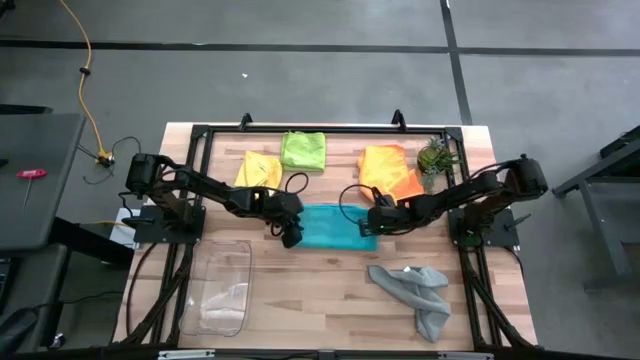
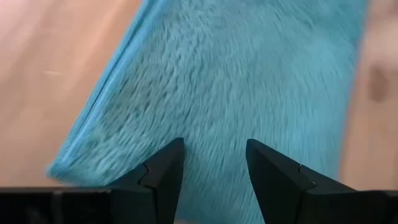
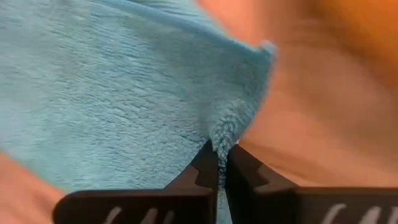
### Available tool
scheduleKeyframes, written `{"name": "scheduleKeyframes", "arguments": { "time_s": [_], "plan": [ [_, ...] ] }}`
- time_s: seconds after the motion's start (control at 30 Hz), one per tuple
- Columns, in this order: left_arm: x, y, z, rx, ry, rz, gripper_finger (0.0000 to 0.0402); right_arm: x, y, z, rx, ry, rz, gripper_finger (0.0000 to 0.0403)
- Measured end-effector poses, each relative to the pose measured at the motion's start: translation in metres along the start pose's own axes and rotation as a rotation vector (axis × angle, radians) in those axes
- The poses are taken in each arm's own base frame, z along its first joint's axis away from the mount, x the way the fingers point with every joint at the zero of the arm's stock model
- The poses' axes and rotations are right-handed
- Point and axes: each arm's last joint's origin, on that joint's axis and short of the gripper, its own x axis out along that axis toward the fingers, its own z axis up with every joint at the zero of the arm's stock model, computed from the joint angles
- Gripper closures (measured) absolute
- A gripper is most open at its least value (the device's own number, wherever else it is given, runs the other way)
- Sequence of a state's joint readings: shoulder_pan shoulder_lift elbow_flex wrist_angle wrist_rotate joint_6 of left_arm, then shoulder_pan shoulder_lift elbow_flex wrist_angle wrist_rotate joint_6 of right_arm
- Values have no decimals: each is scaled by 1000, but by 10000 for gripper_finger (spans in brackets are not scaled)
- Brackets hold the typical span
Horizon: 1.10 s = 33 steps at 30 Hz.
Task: Fold microfiber towels
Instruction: Fold the blue microfiber towel
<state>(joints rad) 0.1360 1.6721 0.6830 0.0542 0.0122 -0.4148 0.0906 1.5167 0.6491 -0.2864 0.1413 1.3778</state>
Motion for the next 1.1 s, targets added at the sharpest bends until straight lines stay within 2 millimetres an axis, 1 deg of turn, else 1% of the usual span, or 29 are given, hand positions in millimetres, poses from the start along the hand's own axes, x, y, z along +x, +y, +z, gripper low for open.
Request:
{"name": "scheduleKeyframes", "arguments": {
  "time_s": [0.13,0.2,0.3,0.37,0.47,0.6,0.73,0.9,1.03,1.1],
  "plan": [
    [-10,0,7,36,-12,-78,236,-25,-7,2,-78,17,-11,401],
    [-20,2,12,43,-45,-91,236,-38,-10,3,-104,32,-4,402],
    [-38,4,22,67,-117,-97,236,-54,-10,3,-126,63,65,402],
    [-50,4,29,90,-173,-100,236,-61,-9,4,-137,65,112,402],
    [-67,6,34,127,-232,-94,236,-64,-1,6,-131,58,207,402],
    [-88,5,38,188,-295,-91,236,-57,14,8,-118,29,321,402],
    [-99,7,35,214,-291,-41,236,-43,30,10,-79,3,422,403],
    [-95,12,24,224,-169,17,236,-21,44,10,13,-16,498,403],
    [-84,14,16,224,-73,38,236,-9,50,11,99,-26,549,403],
    [-77,14,15,226,-52,51,236,-5,53,11,132,-29,570,403]
  ]
}}
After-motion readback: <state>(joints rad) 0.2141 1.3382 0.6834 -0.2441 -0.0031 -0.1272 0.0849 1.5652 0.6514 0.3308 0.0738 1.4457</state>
